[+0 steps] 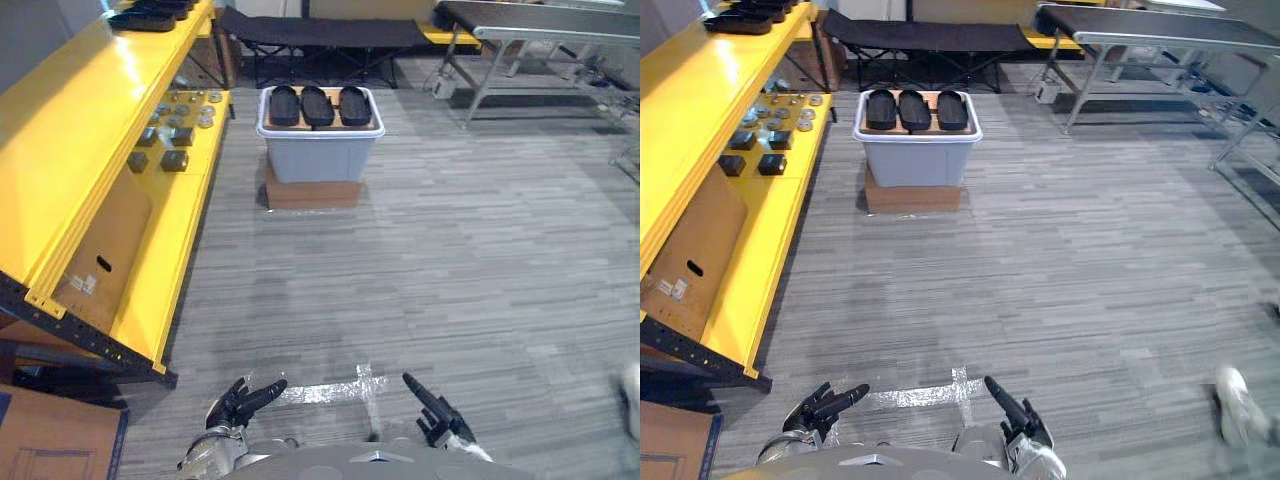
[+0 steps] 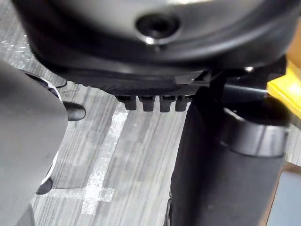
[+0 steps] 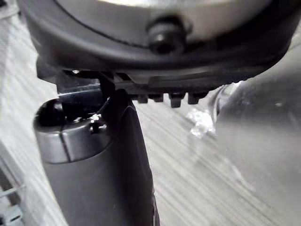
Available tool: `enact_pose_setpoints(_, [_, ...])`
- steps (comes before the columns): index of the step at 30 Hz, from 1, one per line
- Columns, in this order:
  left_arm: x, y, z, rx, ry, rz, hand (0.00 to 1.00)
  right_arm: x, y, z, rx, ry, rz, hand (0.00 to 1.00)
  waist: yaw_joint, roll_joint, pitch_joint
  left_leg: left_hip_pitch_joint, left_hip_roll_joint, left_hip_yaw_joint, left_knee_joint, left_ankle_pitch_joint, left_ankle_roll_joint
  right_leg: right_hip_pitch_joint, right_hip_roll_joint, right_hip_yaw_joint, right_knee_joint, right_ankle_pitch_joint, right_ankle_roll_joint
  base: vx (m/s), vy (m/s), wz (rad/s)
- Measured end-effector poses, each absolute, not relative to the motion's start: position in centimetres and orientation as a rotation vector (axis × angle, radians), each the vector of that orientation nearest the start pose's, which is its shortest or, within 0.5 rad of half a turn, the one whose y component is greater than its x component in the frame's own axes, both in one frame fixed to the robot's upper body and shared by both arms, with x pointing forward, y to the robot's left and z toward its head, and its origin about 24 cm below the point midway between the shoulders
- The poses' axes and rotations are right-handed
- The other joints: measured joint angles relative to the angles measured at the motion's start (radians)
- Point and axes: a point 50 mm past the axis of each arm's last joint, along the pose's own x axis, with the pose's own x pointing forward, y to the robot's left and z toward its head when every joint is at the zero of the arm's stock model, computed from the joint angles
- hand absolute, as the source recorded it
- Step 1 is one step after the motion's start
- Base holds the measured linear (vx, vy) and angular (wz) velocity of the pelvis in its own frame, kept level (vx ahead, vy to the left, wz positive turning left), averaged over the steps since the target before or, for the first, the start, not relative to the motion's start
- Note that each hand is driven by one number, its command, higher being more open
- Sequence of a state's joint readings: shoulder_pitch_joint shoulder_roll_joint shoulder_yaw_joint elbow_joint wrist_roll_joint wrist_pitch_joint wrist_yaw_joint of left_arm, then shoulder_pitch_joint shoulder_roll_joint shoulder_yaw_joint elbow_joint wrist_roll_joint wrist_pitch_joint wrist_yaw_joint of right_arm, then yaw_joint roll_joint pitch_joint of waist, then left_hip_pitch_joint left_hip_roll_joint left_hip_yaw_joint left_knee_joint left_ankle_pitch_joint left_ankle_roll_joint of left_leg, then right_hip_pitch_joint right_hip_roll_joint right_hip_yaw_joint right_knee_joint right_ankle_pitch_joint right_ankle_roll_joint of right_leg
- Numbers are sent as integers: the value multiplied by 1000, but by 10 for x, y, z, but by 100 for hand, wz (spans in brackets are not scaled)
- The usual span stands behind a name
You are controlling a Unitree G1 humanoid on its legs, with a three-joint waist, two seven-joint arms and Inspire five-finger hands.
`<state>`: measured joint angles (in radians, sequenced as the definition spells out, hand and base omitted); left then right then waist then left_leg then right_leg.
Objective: Walk over and take three plastic housings, then place them on the shelf
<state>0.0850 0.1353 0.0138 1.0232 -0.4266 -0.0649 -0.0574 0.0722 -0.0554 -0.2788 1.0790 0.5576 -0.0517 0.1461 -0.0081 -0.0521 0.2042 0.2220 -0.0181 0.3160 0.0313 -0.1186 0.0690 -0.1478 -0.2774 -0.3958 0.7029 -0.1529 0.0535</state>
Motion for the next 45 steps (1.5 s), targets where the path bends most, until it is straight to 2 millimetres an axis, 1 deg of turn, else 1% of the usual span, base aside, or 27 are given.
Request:
enact_pose_setpoints(4, [112, 204, -154, -254, 1005, 232, 100, 79, -197, -165, 632, 993, -477, 100, -3, -7, 6, -10, 45, 3, 61, -68, -45, -41, 104, 43, -358, 34, 40, 180, 19, -7])
enact_pose_setpoints(7, [114, 203, -154, -263, 1017, 227, 100, 63, -195, -168, 612, 1051, -479, 100, -25, -12, 10, -13, 45, -27, 128, -131, -77, -41, 120, 103, -442, 88, 2, 333, -122, 27])
enact_pose_setpoints(8, [113, 203, -154, -264, 1025, 229, 100, 62, -195, -169, 608, 1051, -479, 100, -25, -12, 10, -4, 50, -34, 162, -174, -100, -34, 123, 106, -430, 89, -31, 263, -170, 21])
enact_pose_setpoints(10, [112, 199, -155, -277, 1038, 224, 100, 60, -203, -168, 571, 1058, -473, 100, -37, 20, 1, -3, 106, -49, 221, -237, -143, -25, 153, 89, -381, 105, -59, 359, -240, 27])
enact_pose_setpoints(11, [108, 197, -157, -286, 1051, 232, 100, 57, -209, -167, 528, 1081, -455, 100, -33, 46, -21, -13, 167, -51, 282, -254, -174, -3, 200, 69, -394, 97, -76, 414, -249, 15])
enact_pose_setpoints(12, [110, 200, -156, -291, 1042, 247, 100, 59, -211, -167, 497, 1103, -433, 100, -28, 59, -22, -102, 227, -46, 485, -242, -175, 11, 235, 53, -408, 74, -107, 499, -317, 11])
enact_pose_setpoints(13, [117, 201, -153, -296, 1011, 251, 100, 59, -212, -168, 491, 1108, -428, 100, -23, 63, -23, -163, 267, -46, 601, -212, -173, 28, 249, 45, -425, 76, -109, 433, -259, 9])
enact_pose_setpoints(14, [123, 204, -150, -309, 983, 268, 100, 58, -214, -167, 474, 1115, -418, 100, -19, 74, -19, -260, 348, -33, 821, -145, -143, 70, 278, 35, -467, 77, -127, 541, -318, 4])
enact_pose_setpoints(15, [126, 208, -148, -323, 964, 291, 100, 59, -219, -167, 445, 1126, -415, 100, -19, 87, -6, -325, 415, -21, 1007, -137, -130, 134, 308, 36, -507, 70, -144, 471, -237, 5])
enact_pose_setpoints(16, [126, 210, -148, -325, 962, 299, 100, 57, -220, -167, 442, 1136, -421, 100, -23, 84, 0, -344, 427, -27, 1060, -137, -130, 169, 315, 36, -523, 68, -149, 551, -252, -3])
enact_pose_setpoints(19, [129, 206, -147, -343, 951, 297, 100, 52, -221, -169, 456, 1143, -454, 100, -19, 76, 9, -383, 341, -38, 968, -156, -149, 309, 299, 39, -593, 66, -152, 395, -106, -4])
enact_pose_setpoints(21, [131, 201, -147, -363, 934, 291, 100, 58, -220, -168, 469, 1120, -465, 100, -12, 70, 13, -403, 247, -17, 732, -165, -165, 343, 279, 46, -620, 65, -152, 278, 18, -11])
enact_pose_setpoints(23, [133, 193, -146, -394, 904, 274, 100, 70, -221, -165, 460, 1072, -461, 100, 18, 72, 20, -448, 121, -21, 349, -65, -165, 351, 264, 72, -661, 40, -125, 267, 76, -27])
enact_pose_setpoints(24, [133, 190, -146, -401, 904, 271, 100, 73, -222, -164, 454, 1059, -460, 100, 29, 79, 25, -456, 104, -23, 268, -21, -162, 359, 268, 76, -674, 27, -113, 335, 147, -33])
enact_pose_setpoints(25, [129, 185, -148, -412, 924, 264, 100, 80, -228, -161, 437, 1030, -460, 100, 37, 111, 44, -460, 98, -18, 148, 53, -162, 384, 294, 86, -693, 17, -101, 347, 198, -26])
enact_pose_setpoints(27, [118, 193, -152, -420, 967, 298, 100, 87, -228, -160, 427, 1015, -449, 100, 49, 114, 56, -452, 102, -1, 127, 160, -101, 416, 305, 101, -682, -42, -88, 303, 187, -10])
enact_pose_setpoints(29, [118, 206, -150, -384, 961, 320, 100, 90, -221, -160, 437, 1012, -425, 100, 53, 64, 51, -463, 81, 64, 204, 136, -57, 404, 256, 111, -607, -136, -87, 376, 148, 16])
enact_pose_setpoints(30, [112, 216, -151, -365, 968, 356, 100, 84, -218, -162, 437, 1035, -416, 100, 67, 16, 38, -464, 56, 96, 263, 83, 30, 376, 192, 122, -473, -208, -61, 519, 146, -5])
enact_pose_setpoints(31, [109, 219, -151, -358, 977, 374, 100, 89, -217, -162, 436, 1027, -403, 100, 69, 3, 38, -459, 45, 106, 277, 55, 56, 319, 163, 141, -328, -205, -18, 560, 158, -14])
enact_pose_setpoints(32, [105, 221, -153, -358, 992, 393, 100, 95, -215, -160, 427, 1012, -384, 100, 63, 1, 37, -451, 39, 115, 295, 21, 47, 204, 114, 168, -73, -176, 60, 475, 163, -14])
enact_pose_setpoints(33, [99, 222, -155, -346, 1014, 405, 100, 102, -210, -160, 426, 1001, -355, 100, 52, 0, 38, -402, 21, 114, 295, -21, 42, 57, 11, 148, 264, -87, 124, 470, 182, -1])
enact_pose_setpoints(34, [98, 222, -155, -343, 1017, 405, 100, 102, -208, -160, 429, 1001, -352, 100, 52, 1, 39, -388, 18, 113, 294, -26, 41, 38, -4, 134, 303, -90, 115, 495, 170, 4])
enact_pose_setpoints(35, [95, 222, -156, -325, 1016, 407, 100, 102, -210, -159, 426, 984, -354, 100, 47, 2, 39, -323, 8, 112, 282, -44, 48, 5, -40, 104, 367, -113, 75, 497, 137, 12])
enact_pose_setpoints(37, [96, 219, -155, -300, 1012, 389, 100, 105, -212, -158, 401, 971, -336, 100, 43, 28, 43, -227, 13, 83, 234, -54, 39, -7, -11, 43, 187, -138, 45, 461, 89, 34])
enact_pose_setpoints(39, [112, 213, -151, -283, 972, 332, 100, 108, -209, -157, 400, 958, -321, 100, 31, 34, 46, -186, 18, 31, 201, -65, 18, -32, 42, -2, -118, -126, 52, 423, -1, 65])
enact_pose_setpoints(43, [137, 204, -145, -304, 922, 271, 100, 110, -207, -157, 391, 970, -311, 100, 28, 20, 51, -120, 13, -27, 170, -98, -35, -78, 104, 95, -536, 97, 61, 378, -102, 52])
enact_pose_setpoints(45, [135, 200, -146, -341, 933, 268, 100, 104, -206, -159, 387, 996, -326, 100, 21, -4, 49, -56, 13, -59, 183, -161, -78, -69, 105, 144, -557, 173, 11, 428, -275, 43])
